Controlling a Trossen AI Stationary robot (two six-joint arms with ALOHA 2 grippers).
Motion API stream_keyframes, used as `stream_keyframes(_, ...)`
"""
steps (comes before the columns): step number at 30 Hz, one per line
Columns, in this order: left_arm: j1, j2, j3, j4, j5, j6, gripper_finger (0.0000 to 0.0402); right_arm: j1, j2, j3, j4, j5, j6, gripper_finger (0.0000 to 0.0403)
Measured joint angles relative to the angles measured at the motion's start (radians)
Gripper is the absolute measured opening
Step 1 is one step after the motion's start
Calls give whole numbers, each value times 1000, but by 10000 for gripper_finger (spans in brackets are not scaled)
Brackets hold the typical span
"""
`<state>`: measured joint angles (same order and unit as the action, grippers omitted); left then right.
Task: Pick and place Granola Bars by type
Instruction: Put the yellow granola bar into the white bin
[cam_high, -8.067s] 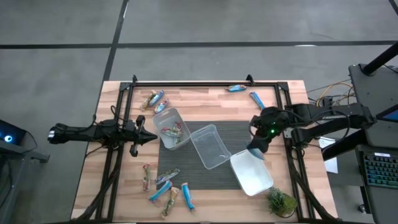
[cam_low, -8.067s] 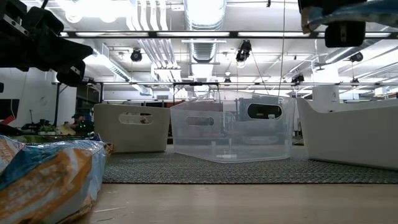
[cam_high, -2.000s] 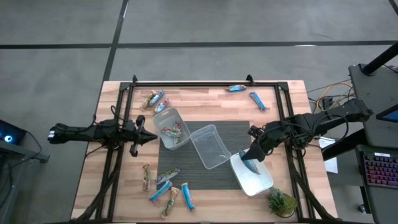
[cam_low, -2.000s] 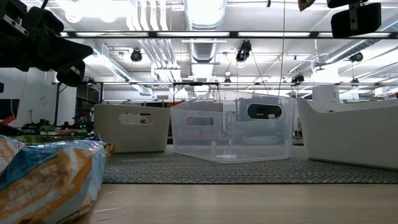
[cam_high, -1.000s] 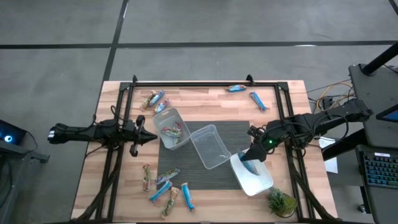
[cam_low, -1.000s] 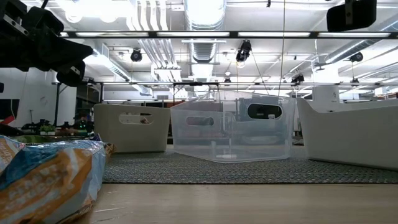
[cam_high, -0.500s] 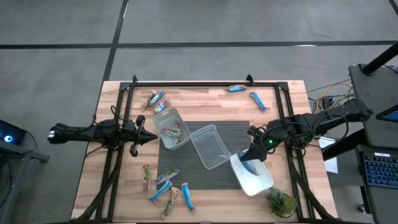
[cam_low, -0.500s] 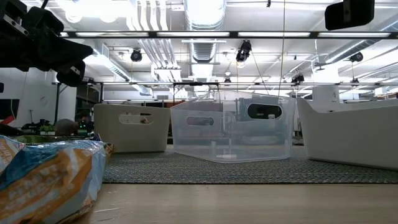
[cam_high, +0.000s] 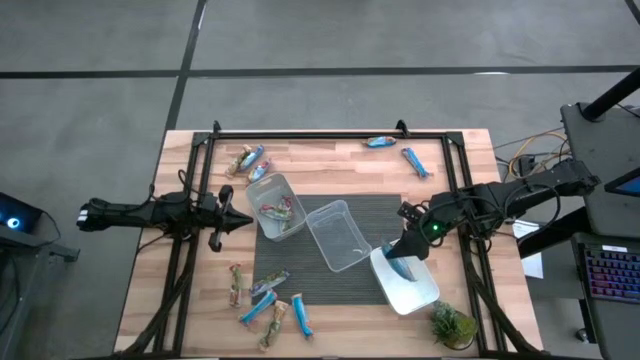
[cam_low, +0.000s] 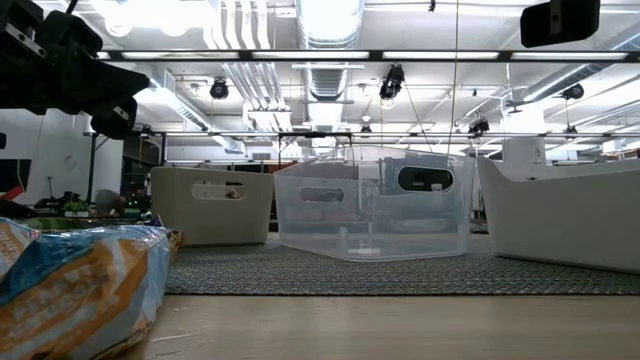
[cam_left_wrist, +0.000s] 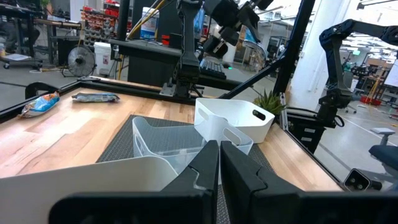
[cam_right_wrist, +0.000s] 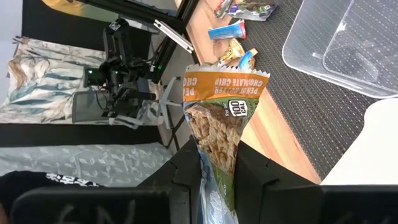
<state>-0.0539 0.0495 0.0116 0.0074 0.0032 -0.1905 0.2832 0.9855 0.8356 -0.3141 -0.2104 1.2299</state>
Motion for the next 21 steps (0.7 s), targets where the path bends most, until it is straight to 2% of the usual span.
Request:
stream_keyframes(15,0,0,0,0,0,0,0,0,0,0,0,0,-19,59)
stream_keyframes(21,0,0,0,0,0,0,0,17,0,0,-98,0,-3,59)
